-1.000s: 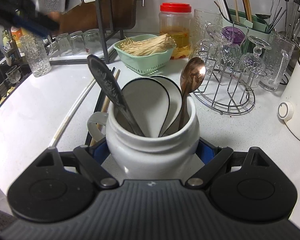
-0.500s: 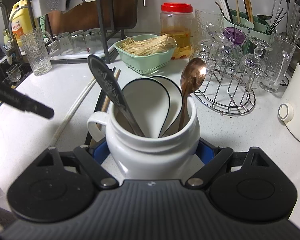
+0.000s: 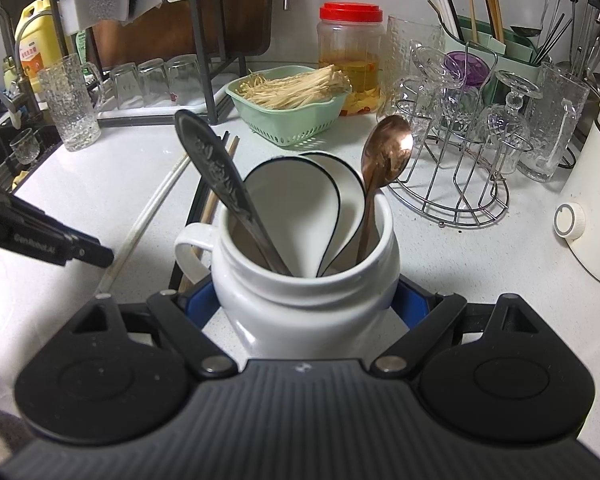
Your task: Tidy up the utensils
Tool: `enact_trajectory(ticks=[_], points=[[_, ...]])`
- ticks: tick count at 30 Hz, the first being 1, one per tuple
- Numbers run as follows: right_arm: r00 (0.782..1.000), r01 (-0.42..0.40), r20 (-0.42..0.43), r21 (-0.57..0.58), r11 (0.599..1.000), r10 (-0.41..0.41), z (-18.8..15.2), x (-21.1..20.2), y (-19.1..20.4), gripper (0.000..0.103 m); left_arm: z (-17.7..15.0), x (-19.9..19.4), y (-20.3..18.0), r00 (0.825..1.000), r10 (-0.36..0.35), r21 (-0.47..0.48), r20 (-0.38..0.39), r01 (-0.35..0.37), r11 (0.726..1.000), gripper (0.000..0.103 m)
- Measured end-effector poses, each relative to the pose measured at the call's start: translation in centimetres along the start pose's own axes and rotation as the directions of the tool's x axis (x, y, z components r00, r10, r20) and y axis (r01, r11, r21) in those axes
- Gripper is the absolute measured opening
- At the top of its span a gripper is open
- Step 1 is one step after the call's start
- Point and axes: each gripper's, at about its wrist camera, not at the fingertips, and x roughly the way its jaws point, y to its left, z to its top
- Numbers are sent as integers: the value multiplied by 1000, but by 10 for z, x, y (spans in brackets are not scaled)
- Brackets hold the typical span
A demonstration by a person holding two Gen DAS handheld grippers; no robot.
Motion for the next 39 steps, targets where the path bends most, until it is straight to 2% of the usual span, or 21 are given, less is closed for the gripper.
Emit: enact_trajectory(ticks=[5, 7, 8, 14, 23, 29, 32, 34, 39], points=[[1000, 4, -1, 2, 1000, -4, 0, 0, 1, 91, 1, 2, -5, 999, 37, 38, 2, -37, 999, 21], [1000, 4, 0, 5, 1000, -4, 0, 0, 1, 91, 2, 4, -6, 998, 64, 52, -2, -64, 997, 10], [1000, 4, 0, 6, 1000, -4, 0, 0, 1, 91, 2, 5, -7, 997, 77, 62, -3, -76, 995, 7], [1000, 20, -3, 19, 1000, -20, 0, 1, 3, 91, -1, 2, -9, 996, 93, 71, -5, -93, 993, 5], [998, 57, -12, 42, 997, -57, 1, 1, 8, 91, -31, -18, -6, 998, 56, 2, -13, -56, 998, 0], [997, 72, -16, 50, 996, -71, 1, 1, 10, 91, -53, -34, 0, 999, 34, -30, -6, -35, 999, 0], [997, 76, -21, 53, 996, -75, 1, 2, 11, 91, -61, -39, 5, 999, -7, -78, 31, 9, 997, 0], [997, 77, -27, 50, 996, -76, 2, 2, 11, 91, -62, -37, 5, 1000, -6, -88, 27, 9, 996, 1], [998, 63, -22, 31, 998, -62, 0, 0, 9, 91, -55, -35, 13, 996, 9, -161, 94, 7, 987, 1]])
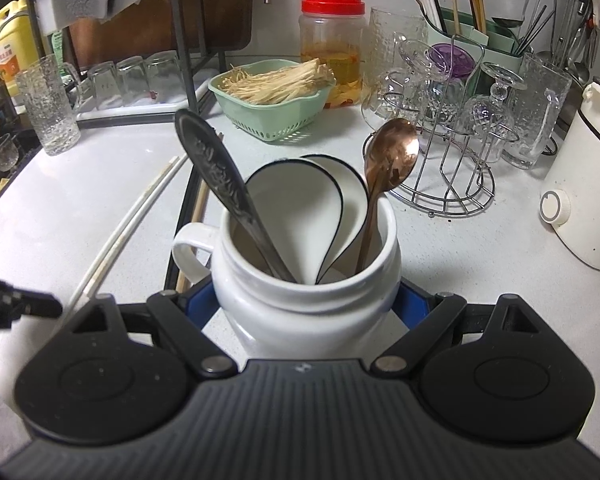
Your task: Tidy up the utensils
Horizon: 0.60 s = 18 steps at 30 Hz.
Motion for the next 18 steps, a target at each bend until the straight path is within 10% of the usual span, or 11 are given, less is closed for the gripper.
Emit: enact_trajectory(ticks=[18], points=[[997, -67, 39, -55, 996, 69, -18, -15, -15, 91, 27, 38, -29, 993, 111, 41, 27, -112, 993, 5]])
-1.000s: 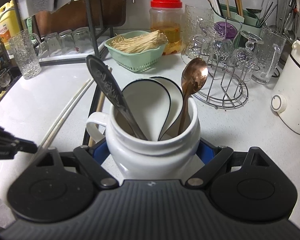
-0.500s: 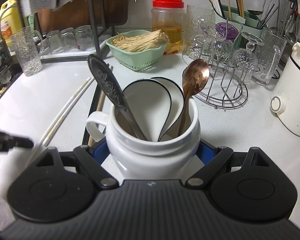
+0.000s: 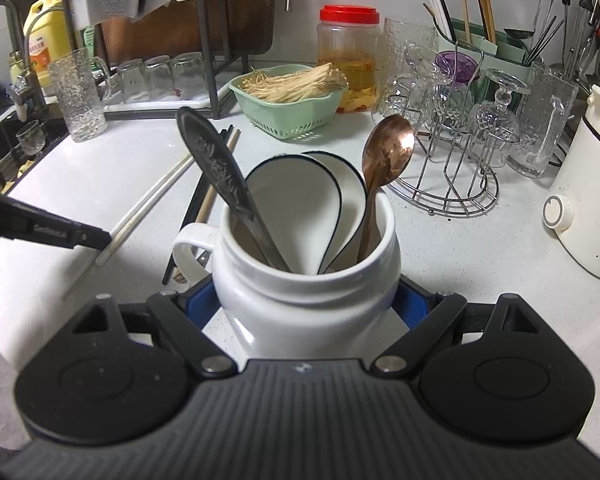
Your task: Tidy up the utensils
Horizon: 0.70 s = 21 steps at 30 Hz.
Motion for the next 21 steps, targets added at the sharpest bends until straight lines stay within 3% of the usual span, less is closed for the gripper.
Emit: enact_trajectory(ticks=[5, 12, 21], points=[[1000, -9, 5, -10, 1000, 9, -2, -2, 0, 91, -4, -7, -8, 999, 34, -14, -30, -34, 999, 4], [999, -32, 10, -42, 999, 32, -3, -3, -1, 91, -38, -31, -17, 996, 38, -95, -79, -45, 994, 4], [998, -51, 16, -56, 997, 52, -7, -6, 2, 91, -83, -65, -28, 991, -39, -172, -129, 16, 985, 0]])
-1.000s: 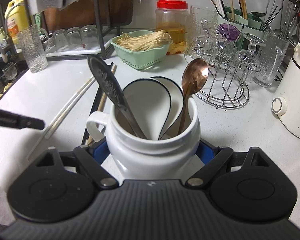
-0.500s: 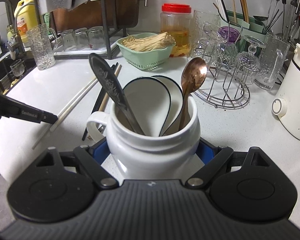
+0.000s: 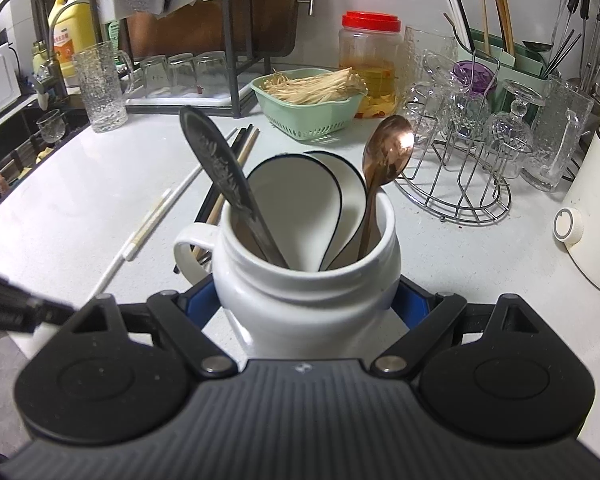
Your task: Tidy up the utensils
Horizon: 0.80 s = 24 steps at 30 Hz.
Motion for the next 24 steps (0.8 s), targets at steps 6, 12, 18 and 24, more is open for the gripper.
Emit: enact_trajectory(ticks=[6, 12, 18, 24], points=[[1000, -5, -5, -4, 1000, 5, -1, -2, 8, 91, -15, -11, 10, 998, -66, -33, -10, 66, 997, 0], [1000, -4, -4, 3, 1000, 4, -5, -6, 13, 91, -23, -21, 22, 994, -111, -68, -22, 109, 992, 9], [1000, 25, 7, 29, 999, -25, -8, -8, 19, 91, -43, -20, 22, 988, -144, -59, -60, 140, 988, 34], [1000, 26, 13, 29, 999, -27, -13, -13, 25, 91, -50, 1, 24, 988, -135, -98, -79, 127, 987, 33]])
